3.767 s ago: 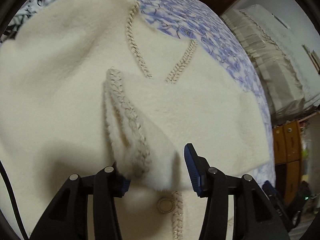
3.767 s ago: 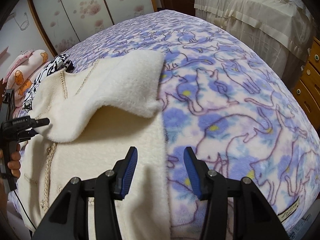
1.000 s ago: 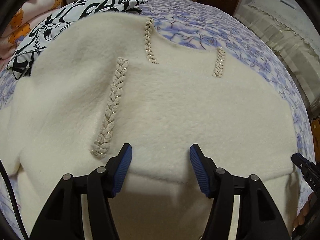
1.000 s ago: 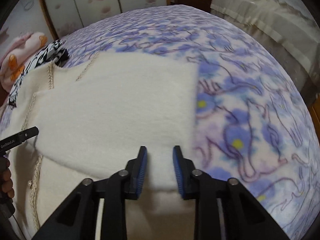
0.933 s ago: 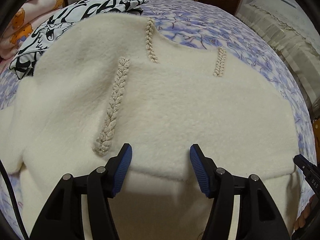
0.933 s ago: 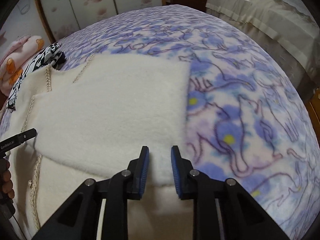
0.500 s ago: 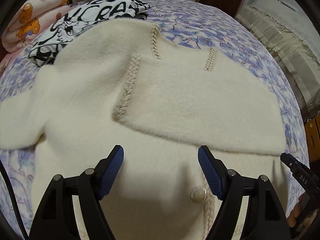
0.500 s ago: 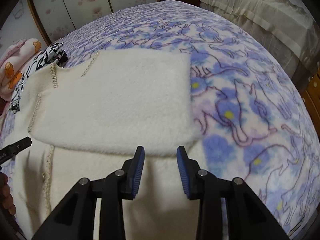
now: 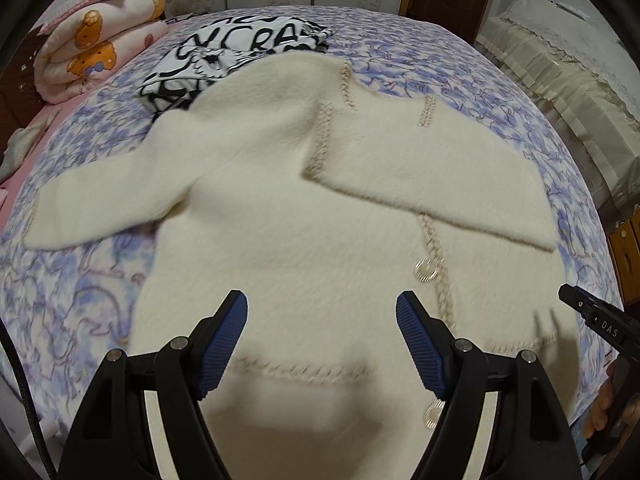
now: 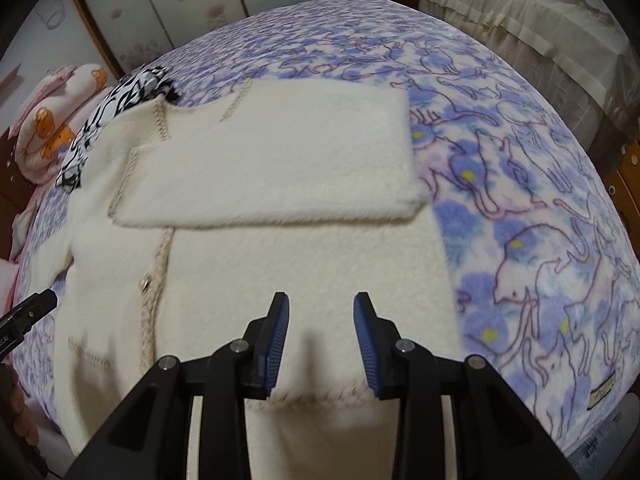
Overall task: Fold large clothes
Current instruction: 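Move the left tool over to the other cardigan sleeve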
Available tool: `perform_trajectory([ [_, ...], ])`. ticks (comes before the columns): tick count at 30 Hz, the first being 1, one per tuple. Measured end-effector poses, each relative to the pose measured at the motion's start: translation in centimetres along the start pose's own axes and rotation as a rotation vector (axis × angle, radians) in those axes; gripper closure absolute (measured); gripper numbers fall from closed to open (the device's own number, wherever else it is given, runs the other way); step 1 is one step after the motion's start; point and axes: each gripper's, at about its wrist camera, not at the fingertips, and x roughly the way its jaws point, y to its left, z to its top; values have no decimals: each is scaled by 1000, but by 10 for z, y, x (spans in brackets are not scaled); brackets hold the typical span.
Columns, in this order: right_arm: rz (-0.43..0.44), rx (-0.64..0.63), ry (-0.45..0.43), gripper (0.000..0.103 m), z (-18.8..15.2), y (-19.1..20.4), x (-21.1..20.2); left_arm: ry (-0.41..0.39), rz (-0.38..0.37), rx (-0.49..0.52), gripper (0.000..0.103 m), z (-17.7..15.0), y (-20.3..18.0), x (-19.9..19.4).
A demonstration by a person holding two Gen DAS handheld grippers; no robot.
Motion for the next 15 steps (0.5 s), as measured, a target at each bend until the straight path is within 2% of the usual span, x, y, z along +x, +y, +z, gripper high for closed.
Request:
perform_trajectory([
  [9,-11,-154,42,69,-34,65,-6,-1,90,-63,27,-41,74,-28],
  [15,11,-234,31,69,-34,121,-13,36,94,-118,27,-37,136,-34],
])
